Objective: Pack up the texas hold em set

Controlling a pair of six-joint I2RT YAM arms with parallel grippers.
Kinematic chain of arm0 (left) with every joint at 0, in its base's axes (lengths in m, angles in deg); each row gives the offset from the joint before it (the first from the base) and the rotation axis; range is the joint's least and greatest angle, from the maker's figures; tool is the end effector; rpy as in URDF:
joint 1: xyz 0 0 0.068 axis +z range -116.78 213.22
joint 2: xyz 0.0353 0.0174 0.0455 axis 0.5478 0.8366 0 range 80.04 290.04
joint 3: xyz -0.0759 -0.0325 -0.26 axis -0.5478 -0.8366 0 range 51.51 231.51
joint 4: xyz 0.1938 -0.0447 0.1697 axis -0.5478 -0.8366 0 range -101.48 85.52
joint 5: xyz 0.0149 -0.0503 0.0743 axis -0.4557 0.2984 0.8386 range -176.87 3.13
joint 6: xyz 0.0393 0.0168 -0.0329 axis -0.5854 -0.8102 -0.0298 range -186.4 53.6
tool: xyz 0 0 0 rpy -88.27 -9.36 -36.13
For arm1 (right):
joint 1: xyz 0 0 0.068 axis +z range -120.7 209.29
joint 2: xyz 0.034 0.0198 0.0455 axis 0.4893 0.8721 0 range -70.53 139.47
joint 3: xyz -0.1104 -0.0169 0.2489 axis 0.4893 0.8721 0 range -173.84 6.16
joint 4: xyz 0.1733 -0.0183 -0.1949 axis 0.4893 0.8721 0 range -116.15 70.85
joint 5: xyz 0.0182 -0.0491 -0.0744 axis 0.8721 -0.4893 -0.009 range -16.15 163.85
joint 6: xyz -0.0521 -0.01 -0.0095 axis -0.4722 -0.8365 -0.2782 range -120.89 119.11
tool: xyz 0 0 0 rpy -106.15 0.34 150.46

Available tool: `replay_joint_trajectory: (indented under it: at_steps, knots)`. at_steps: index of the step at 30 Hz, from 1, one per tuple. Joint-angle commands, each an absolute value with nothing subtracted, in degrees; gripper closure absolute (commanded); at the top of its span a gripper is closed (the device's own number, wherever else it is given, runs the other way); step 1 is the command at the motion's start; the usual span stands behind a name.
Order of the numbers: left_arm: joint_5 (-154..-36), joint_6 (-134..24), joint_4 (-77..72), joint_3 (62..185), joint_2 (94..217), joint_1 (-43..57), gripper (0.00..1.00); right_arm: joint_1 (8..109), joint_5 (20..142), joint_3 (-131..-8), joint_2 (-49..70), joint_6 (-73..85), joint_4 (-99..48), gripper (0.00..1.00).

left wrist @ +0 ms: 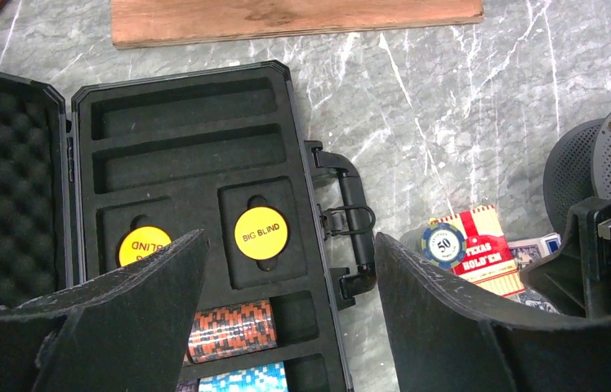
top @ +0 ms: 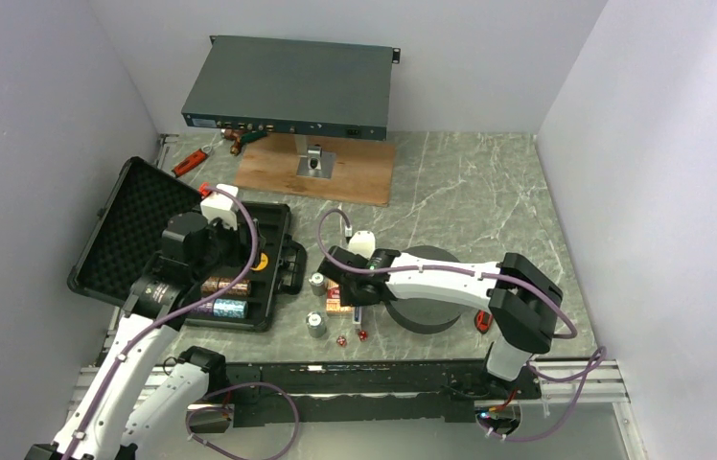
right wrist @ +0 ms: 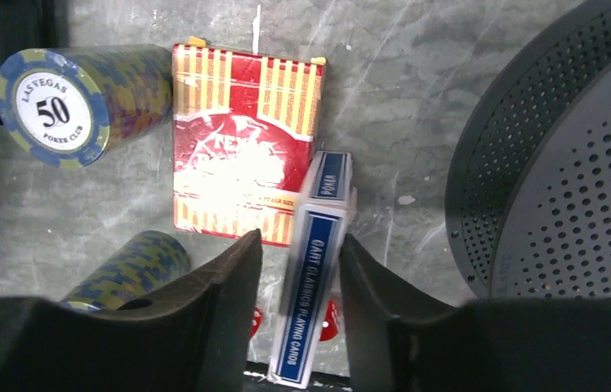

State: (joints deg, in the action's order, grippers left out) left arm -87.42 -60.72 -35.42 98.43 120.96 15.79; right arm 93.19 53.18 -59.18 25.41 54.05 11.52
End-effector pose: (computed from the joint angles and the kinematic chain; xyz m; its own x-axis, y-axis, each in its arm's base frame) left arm 0.1501 -0.0475 0.3254 -0.4309 0.0315 -0.9019 0.2666 0.9592 -0.0938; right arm 0.1558 0.2895 0.2034 -0.8754 -0.0461 -0.4811 -0.1150 0.9867 0.1147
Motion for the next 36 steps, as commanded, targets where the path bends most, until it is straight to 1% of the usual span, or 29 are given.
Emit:
replay_joint_trajectory:
  at_steps: [1, 3, 5, 8, 9, 13, 17, 21, 24, 30, 36]
  knots:
    - [-87.0, -59.9, -34.3, 98.3, 120.0, 15.8, 0.21, 93.5, 52.6, -62.0, 25.9, 54.6, 13.4, 0.66]
    - [-85.5, -59.9, -34.4, 98.4, 120.2, 15.8, 0.21, 93.5, 52.6, -62.2, 25.9, 54.5, 13.5, 0.78]
    - [-85.3, -59.9, -34.5, 98.4, 120.3, 15.8, 0.21, 93.5, 52.1, -63.0, 25.9, 54.5, 14.4, 0.89]
    - [-85.5, -60.0, -34.3, 98.3, 120.3, 15.8, 0.20, 93.5, 50.8, -64.3, 25.1, 54.2, 15.9, 0.98]
    - [-85.7, -60.1, -34.2, 98.2, 120.2, 15.8, 0.21, 93.5, 50.2, -64.8, 24.6, 54.0, 16.4, 1.00]
    - [-86.3, -60.3, -33.7, 98.1, 120.1, 15.8, 0.20, 93.5, 46.6, -66.9, 22.2, 53.6, 19.4, 1.00]
    - [-87.9, -60.6, -32.8, 97.9, 119.4, 15.8, 0.19, 93.5, 42.3, -66.6, 18.4, 53.3, 19.4, 1.00]
    - [-90.7, -60.7, -31.6, 97.2, 118.7, 15.8, 0.14, 93.5, 37.6, -65.4, 14.7, 53.9, 18.3, 1.00]
    - [-95.3, -59.9, -30.3, 97.1, 118.7, 15.8, 0.10, 93.5, 35.2, -63.2, 11.1, 54.0, 14.8, 1.00]
    - [-101.6, -56.7, -26.6, 96.9, 117.7, 15.9, 0.01, 93.3, 31.9, -58.7, 3.4, 51.7, 3.5, 1.00]
    - [-109.5, -55.4, -23.4, 97.7, 117.2, 15.9, 0.00, 93.4, 27.7, -58.4, 0.1, 52.7, 0.4, 1.00]
